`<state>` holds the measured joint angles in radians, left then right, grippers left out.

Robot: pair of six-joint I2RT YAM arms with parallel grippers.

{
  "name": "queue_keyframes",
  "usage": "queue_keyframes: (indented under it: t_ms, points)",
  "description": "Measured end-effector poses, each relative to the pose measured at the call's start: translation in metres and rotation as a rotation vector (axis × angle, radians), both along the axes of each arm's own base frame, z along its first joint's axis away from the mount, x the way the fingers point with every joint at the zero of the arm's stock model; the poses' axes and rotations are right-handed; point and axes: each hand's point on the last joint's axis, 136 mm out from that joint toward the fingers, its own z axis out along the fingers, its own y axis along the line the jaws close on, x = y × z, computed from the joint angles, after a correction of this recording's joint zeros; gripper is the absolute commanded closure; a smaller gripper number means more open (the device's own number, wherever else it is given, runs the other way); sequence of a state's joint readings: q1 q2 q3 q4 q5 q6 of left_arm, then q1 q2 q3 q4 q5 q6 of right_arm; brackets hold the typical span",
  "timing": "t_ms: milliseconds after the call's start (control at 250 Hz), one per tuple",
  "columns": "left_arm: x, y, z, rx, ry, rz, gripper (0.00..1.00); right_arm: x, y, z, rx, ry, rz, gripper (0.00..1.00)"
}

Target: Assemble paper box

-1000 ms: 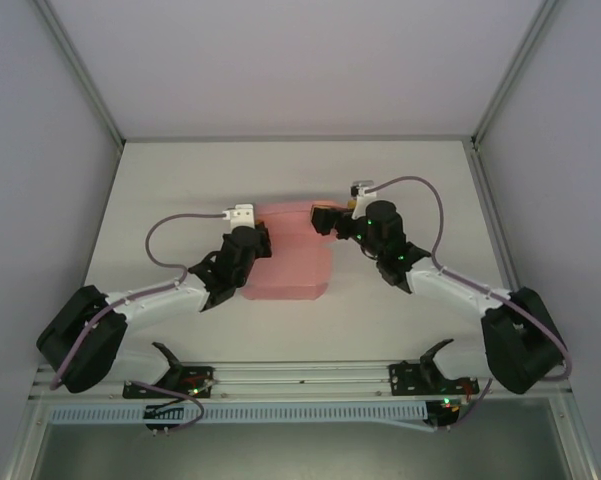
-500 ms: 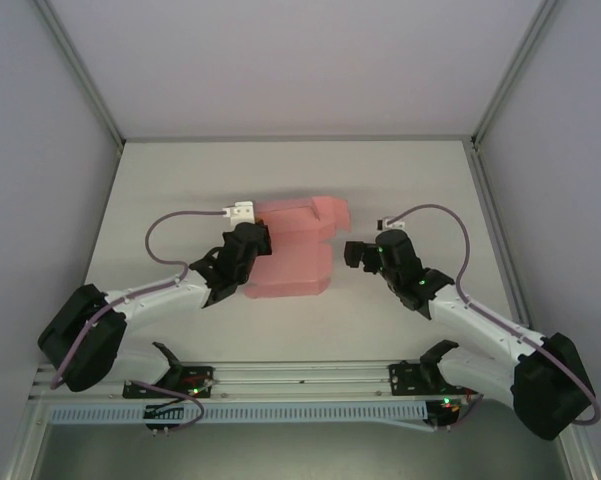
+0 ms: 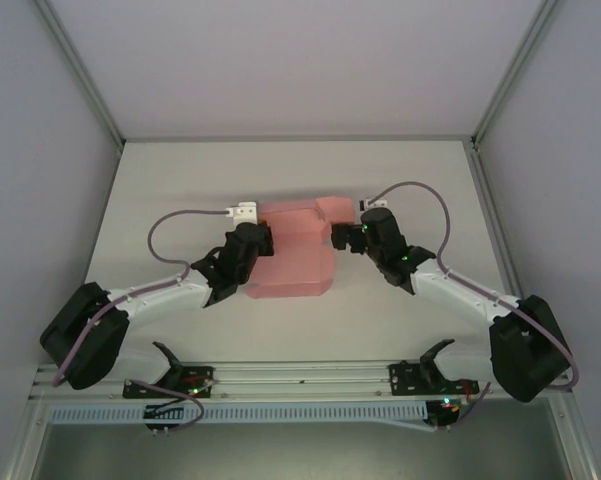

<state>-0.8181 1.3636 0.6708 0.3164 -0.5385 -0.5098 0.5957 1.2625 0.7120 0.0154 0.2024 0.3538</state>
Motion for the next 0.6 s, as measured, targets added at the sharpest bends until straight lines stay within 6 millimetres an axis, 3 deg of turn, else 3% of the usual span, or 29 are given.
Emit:
queue_keyframes:
  t_ms: [200,423,599]
  points:
    - [0.000,0.000,-0.002,0.002,0.003,0.001,1.00,0.000,0.026,0.010,0.069,-0.020,0.085,0.00]
    - [0.000,0.001,-0.004,0.012,0.009,0.004,1.00,-0.004,0.060,-0.012,0.063,0.045,0.154,0.00]
    - [0.000,0.006,-0.006,0.027,0.015,0.020,1.00,-0.004,0.062,-0.012,0.056,0.044,0.143,0.00]
